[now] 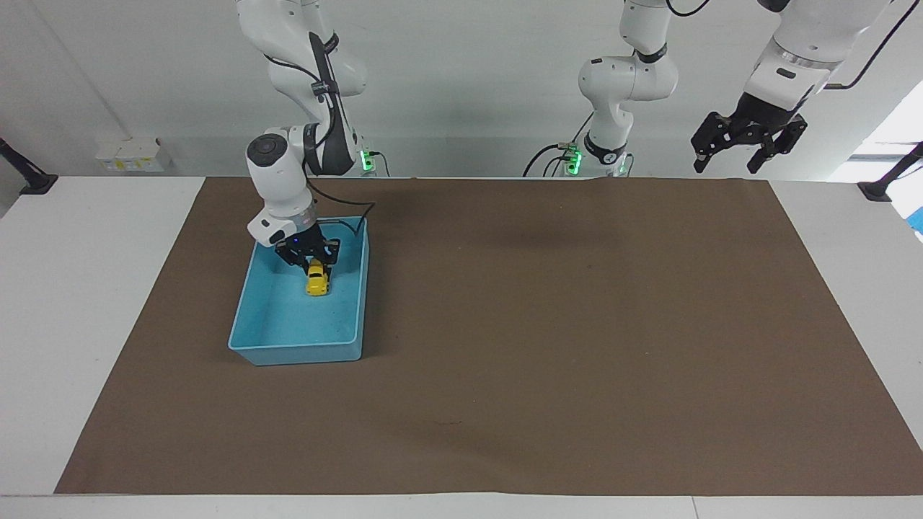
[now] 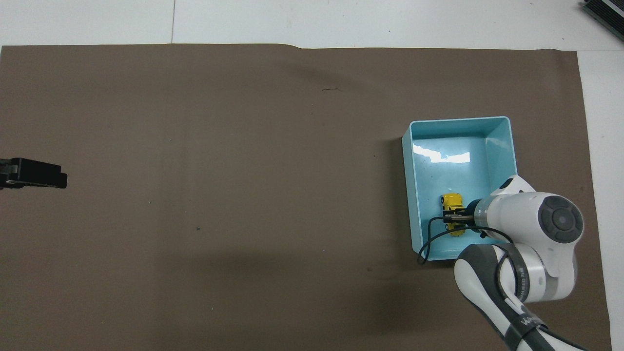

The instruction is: Wind up and store yellow beetle car

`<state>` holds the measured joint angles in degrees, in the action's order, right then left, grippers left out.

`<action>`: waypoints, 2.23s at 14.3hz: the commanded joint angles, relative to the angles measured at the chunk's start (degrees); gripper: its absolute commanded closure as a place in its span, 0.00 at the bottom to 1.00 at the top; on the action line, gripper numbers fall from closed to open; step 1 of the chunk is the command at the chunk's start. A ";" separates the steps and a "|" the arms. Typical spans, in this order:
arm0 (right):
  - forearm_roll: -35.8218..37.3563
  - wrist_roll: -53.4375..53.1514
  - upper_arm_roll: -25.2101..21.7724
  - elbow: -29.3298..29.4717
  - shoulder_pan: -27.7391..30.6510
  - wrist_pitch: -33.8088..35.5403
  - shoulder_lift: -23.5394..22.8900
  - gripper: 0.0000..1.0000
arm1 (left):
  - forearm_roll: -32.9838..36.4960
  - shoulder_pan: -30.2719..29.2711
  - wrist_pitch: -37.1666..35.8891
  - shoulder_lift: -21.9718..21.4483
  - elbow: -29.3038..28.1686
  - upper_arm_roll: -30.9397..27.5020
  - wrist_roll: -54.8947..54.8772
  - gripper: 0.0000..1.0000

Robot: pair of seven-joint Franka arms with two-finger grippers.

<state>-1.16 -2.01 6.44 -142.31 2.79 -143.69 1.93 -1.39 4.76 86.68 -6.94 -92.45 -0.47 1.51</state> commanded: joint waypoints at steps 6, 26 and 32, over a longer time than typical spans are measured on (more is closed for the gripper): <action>-1.56 2.37 -0.02 11.14 1.24 15.60 2.20 0.00 | 0.42 -1.25 -0.98 -0.62 0.17 0.64 -0.98 0.00; 2.39 -6.25 -0.73 49.92 8.45 55.08 1.06 0.00 | 0.42 -1.25 -0.98 -0.62 0.17 0.64 -0.98 0.00; 2.66 -6.16 -5.90 54.50 1.70 60.19 0.18 0.00 | 0.42 -1.25 -0.98 -0.62 0.17 0.64 -0.98 0.00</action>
<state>0.44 -8.08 3.38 -91.14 7.31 -85.94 3.71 -1.39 4.76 86.68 -6.94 -92.45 -0.47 1.50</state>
